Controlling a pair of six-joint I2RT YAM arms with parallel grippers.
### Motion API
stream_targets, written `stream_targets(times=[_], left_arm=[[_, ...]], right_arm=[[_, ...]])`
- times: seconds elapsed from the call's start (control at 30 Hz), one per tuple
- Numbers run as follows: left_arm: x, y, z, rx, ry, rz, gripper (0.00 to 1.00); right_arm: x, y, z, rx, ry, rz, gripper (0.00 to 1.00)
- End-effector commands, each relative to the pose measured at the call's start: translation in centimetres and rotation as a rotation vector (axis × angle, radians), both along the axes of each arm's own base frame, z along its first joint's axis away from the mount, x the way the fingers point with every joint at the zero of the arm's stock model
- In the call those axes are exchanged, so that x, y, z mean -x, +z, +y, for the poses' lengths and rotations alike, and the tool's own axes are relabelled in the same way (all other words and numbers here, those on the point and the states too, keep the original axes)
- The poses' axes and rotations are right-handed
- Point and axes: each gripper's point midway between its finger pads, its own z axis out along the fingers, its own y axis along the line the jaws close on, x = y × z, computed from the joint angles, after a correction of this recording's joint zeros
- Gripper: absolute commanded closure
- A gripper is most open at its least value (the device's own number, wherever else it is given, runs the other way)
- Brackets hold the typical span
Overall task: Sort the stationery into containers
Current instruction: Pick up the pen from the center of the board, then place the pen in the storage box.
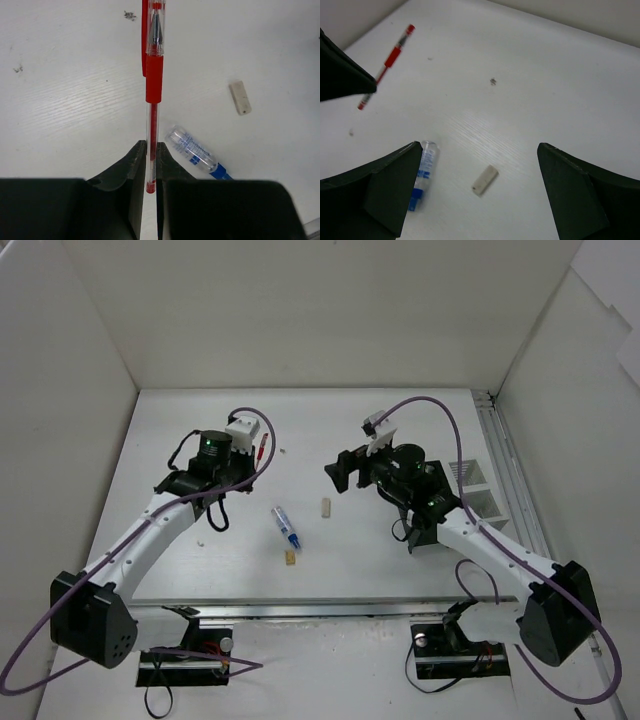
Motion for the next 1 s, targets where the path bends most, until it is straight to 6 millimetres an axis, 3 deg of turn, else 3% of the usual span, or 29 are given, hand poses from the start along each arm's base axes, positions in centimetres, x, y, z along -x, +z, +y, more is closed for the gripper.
stream_targets(times=[0.0, 0.03, 0.17, 0.27, 0.37, 0.4, 0.5, 0.63, 0.73, 0.77, 0.93, 0.97], left_arm=[[0.9, 0.6, -2.1, 0.069, -0.083, -0.026, 1.00], [1.3, 1.0, -2.5, 0.075, -0.096, -0.040, 1.00], [2.1, 2.2, -3.8, 0.117, -0.153, -0.076, 1.00], [2.7, 3.3, -4.7, 0.133, -0.188, -0.100, 1.00], [3.3, 3.9, -5.5, 0.137, -0.230, -0.121, 1.00], [3.6, 3.7, -5.8, 0.134, -0.240, -0.115, 1.00], [4.0, 3.1, -6.1, 0.133, -0.246, -0.095, 1.00], [4.3, 2.3, -6.5, 0.118, -0.244, -0.070, 1.00], [4.9, 2.9, -7.1, 0.128, -0.265, -0.092, 1.00], [5.1, 3.1, -7.3, 0.133, -0.275, -0.101, 1.00], [6.1, 4.6, -7.9, 0.146, -0.311, -0.146, 1.00], [6.1, 4.7, -7.8, 0.146, -0.312, -0.148, 1.00]], right_arm=[[-0.6, 5.9, 4.0, -0.291, 0.073, -0.096, 0.02], [-0.9, 6.7, 4.4, -0.320, 0.073, -0.094, 0.02], [-1.4, 6.6, 7.2, -0.435, 0.103, -0.002, 0.02], [-1.8, 5.0, 10.0, -0.491, 0.104, 0.102, 0.02], [-2.2, 4.4, 11.1, -0.519, 0.098, 0.150, 0.02], [-1.8, 3.7, 12.1, -0.510, 0.119, 0.170, 0.02], [-1.2, 4.1, 13.9, -0.514, 0.162, 0.176, 0.02], [-0.7, 3.9, 15.4, -0.505, 0.199, 0.184, 0.05], [-0.7, 3.1, 15.8, -0.502, 0.189, 0.203, 0.34], [-0.8, 3.0, 15.6, -0.506, 0.180, 0.209, 0.54], [-0.9, 2.8, 15.5, -0.508, 0.164, 0.210, 0.81], [-0.9, 3.2, 15.4, -0.506, 0.164, 0.196, 0.97]])
